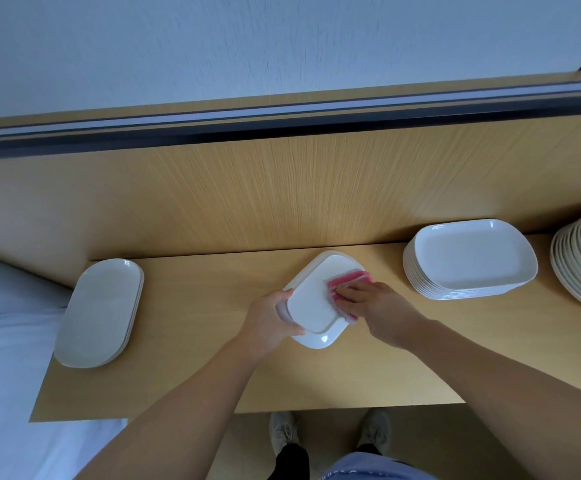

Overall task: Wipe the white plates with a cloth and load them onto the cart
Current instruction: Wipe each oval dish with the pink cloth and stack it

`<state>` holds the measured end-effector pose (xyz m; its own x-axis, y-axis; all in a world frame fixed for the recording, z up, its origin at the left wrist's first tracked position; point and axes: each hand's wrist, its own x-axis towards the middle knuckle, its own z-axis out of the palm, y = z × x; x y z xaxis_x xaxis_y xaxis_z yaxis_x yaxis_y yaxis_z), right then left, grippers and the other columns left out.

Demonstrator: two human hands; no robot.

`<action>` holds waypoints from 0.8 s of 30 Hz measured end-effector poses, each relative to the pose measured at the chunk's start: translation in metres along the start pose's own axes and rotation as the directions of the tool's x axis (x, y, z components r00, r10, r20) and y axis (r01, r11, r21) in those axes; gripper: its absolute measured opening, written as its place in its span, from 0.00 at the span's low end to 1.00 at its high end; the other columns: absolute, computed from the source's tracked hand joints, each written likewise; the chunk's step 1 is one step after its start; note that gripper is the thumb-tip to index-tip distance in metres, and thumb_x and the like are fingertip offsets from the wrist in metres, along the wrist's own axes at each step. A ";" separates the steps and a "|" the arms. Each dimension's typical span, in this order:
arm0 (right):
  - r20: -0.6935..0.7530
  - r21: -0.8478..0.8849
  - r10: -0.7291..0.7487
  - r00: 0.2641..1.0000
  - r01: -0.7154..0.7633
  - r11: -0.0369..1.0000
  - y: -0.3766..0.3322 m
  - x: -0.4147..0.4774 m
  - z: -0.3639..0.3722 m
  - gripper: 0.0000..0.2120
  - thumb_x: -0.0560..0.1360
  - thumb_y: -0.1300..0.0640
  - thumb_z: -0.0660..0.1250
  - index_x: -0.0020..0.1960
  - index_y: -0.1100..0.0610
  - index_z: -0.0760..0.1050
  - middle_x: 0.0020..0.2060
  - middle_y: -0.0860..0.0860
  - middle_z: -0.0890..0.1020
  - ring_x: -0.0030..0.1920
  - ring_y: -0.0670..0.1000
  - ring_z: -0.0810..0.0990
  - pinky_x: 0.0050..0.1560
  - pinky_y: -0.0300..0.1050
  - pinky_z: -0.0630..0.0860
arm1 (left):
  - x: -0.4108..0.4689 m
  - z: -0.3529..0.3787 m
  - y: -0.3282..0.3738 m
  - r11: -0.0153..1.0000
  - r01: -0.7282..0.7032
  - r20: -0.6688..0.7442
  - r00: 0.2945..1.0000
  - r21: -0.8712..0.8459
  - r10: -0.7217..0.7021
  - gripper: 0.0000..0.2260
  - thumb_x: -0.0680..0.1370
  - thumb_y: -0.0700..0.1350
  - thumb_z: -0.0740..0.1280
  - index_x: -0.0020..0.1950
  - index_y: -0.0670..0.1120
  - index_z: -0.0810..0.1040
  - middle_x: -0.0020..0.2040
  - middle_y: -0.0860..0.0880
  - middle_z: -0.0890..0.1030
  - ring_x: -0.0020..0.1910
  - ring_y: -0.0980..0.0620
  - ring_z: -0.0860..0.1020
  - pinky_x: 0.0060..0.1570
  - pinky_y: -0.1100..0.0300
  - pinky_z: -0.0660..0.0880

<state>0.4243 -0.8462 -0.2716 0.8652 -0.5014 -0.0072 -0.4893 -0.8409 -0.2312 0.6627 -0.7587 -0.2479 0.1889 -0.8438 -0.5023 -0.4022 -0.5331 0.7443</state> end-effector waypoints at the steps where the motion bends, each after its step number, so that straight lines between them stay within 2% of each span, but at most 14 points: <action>1: 0.024 -0.002 -0.076 0.997 0.076 0.997 -0.006 -0.001 0.000 0.32 0.58 0.68 0.76 0.61 0.52 0.79 0.60 0.47 0.81 0.60 0.54 0.80 0.55 0.51 0.78 | 0.001 -0.001 0.000 1.000 -0.005 0.000 1.000 0.005 0.005 0.37 0.62 0.37 0.80 0.69 0.47 0.72 0.57 0.53 0.77 0.56 0.54 0.77 0.55 0.64 0.72; 3: 0.065 0.021 -0.177 0.982 0.176 0.984 -0.016 -0.002 0.002 0.31 0.61 0.65 0.77 0.63 0.51 0.78 0.62 0.46 0.80 0.64 0.53 0.77 0.62 0.51 0.73 | 0.003 -0.001 0.000 1.000 -0.015 0.002 1.000 0.018 0.015 0.37 0.62 0.37 0.81 0.69 0.46 0.72 0.59 0.52 0.78 0.56 0.54 0.77 0.55 0.64 0.73; 8: 0.099 0.019 -0.237 0.966 0.236 0.971 -0.024 0.009 0.004 0.30 0.63 0.66 0.76 0.64 0.51 0.78 0.64 0.47 0.78 0.68 0.55 0.73 0.70 0.55 0.66 | 0.004 -0.001 0.003 0.999 -0.035 0.011 0.999 0.030 0.034 0.36 0.62 0.37 0.81 0.68 0.47 0.73 0.59 0.53 0.78 0.57 0.55 0.77 0.56 0.62 0.75; 10: 0.082 0.022 -0.254 0.964 0.253 0.967 -0.024 0.016 0.002 0.31 0.63 0.67 0.75 0.65 0.51 0.77 0.65 0.47 0.78 0.69 0.54 0.73 0.71 0.53 0.59 | 0.004 0.001 0.004 0.999 -0.035 0.021 0.999 0.027 0.035 0.35 0.61 0.38 0.81 0.66 0.47 0.75 0.56 0.54 0.79 0.55 0.56 0.78 0.54 0.64 0.75; 13: 0.092 0.053 -0.277 0.957 0.273 0.961 -0.024 0.025 0.003 0.32 0.64 0.69 0.73 0.66 0.51 0.76 0.67 0.48 0.76 0.70 0.52 0.71 0.71 0.50 0.54 | 0.004 0.003 0.006 0.998 -0.043 0.024 0.999 0.040 0.042 0.33 0.61 0.38 0.81 0.65 0.46 0.76 0.54 0.54 0.80 0.53 0.56 0.79 0.53 0.64 0.76; 15: 0.106 0.077 -0.278 0.955 0.271 0.959 -0.022 0.032 0.002 0.31 0.66 0.69 0.71 0.67 0.51 0.75 0.69 0.48 0.74 0.72 0.51 0.68 0.72 0.48 0.50 | 0.004 0.002 0.007 0.998 -0.046 0.020 0.999 0.046 0.045 0.31 0.62 0.37 0.81 0.63 0.49 0.75 0.51 0.55 0.79 0.51 0.57 0.78 0.49 0.67 0.74; 17: 0.121 0.112 -0.267 0.956 0.254 0.961 -0.019 0.037 0.000 0.31 0.68 0.70 0.69 0.69 0.52 0.74 0.70 0.49 0.72 0.73 0.52 0.66 0.72 0.47 0.47 | 0.004 0.002 0.007 0.997 -0.055 0.016 0.998 0.047 0.054 0.27 0.63 0.35 0.80 0.58 0.51 0.77 0.46 0.57 0.79 0.49 0.56 0.79 0.46 0.68 0.75; 19: 0.140 0.143 -0.250 0.958 0.230 0.963 -0.016 0.039 -0.001 0.31 0.71 0.70 0.67 0.71 0.52 0.71 0.72 0.48 0.70 0.74 0.51 0.63 0.73 0.46 0.45 | 0.005 0.001 0.006 0.996 -0.066 0.014 0.998 0.054 0.066 0.24 0.63 0.34 0.79 0.52 0.53 0.77 0.44 0.57 0.80 0.48 0.55 0.79 0.48 0.65 0.76; 21: 0.185 0.158 -0.214 0.959 0.186 0.970 -0.013 0.040 -0.001 0.31 0.73 0.69 0.65 0.73 0.51 0.68 0.73 0.47 0.67 0.76 0.48 0.59 0.75 0.46 0.45 | 0.006 0.002 0.004 0.996 -0.070 0.013 0.997 0.062 0.070 0.26 0.63 0.35 0.79 0.56 0.52 0.78 0.46 0.57 0.80 0.49 0.55 0.79 0.49 0.66 0.76; 24: 0.202 0.146 -0.177 0.963 0.149 0.978 -0.007 0.044 -0.001 0.31 0.73 0.70 0.64 0.73 0.49 0.68 0.74 0.45 0.66 0.76 0.46 0.59 0.76 0.49 0.49 | 0.007 0.004 0.002 0.996 -0.054 0.011 0.999 0.076 0.054 0.34 0.63 0.37 0.80 0.67 0.48 0.75 0.54 0.54 0.79 0.54 0.56 0.77 0.53 0.67 0.73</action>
<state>0.4658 -0.8622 -0.2695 0.9423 -0.2927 -0.1623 -0.3331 -0.8674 -0.3696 0.6598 -0.7654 -0.2515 0.1572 -0.8704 -0.4666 -0.4784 -0.4804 0.7351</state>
